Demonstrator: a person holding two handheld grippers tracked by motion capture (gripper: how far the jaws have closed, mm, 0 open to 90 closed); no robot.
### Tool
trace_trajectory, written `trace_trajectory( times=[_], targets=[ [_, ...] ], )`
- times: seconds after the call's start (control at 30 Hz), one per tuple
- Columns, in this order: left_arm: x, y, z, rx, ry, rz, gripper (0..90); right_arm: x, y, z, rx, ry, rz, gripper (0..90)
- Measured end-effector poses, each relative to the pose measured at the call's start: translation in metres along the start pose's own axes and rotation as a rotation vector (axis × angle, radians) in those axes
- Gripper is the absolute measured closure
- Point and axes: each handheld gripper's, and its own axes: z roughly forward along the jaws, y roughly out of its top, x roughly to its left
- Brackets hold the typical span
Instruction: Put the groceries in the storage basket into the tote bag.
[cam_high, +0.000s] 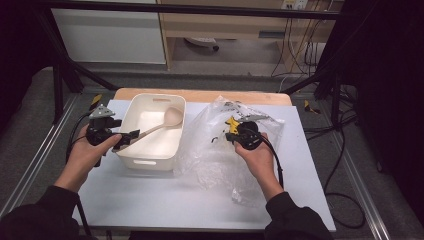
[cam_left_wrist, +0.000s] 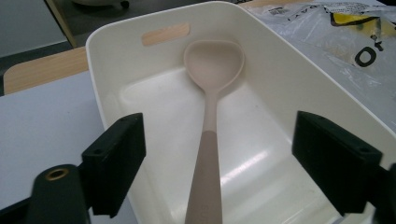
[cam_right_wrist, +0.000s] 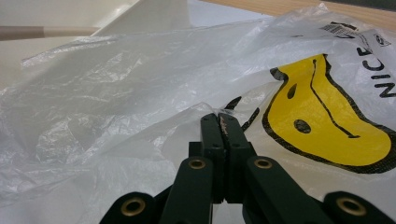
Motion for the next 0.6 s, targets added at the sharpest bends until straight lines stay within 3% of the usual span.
trace_trajectory(
  times=[0.3,0.6],
  targets=[
    [-0.003,-0.001,0.013,0.035,-0.024,0.048,32.5,-0.001,-0.001,0.002,0.003,-0.001,0.004,90.0],
    [0.004,-0.006,0.025,0.095,-0.026,0.036,41.9,-0.002,-0.001,0.003,0.008,0.002,0.006,90.0]
  ],
)
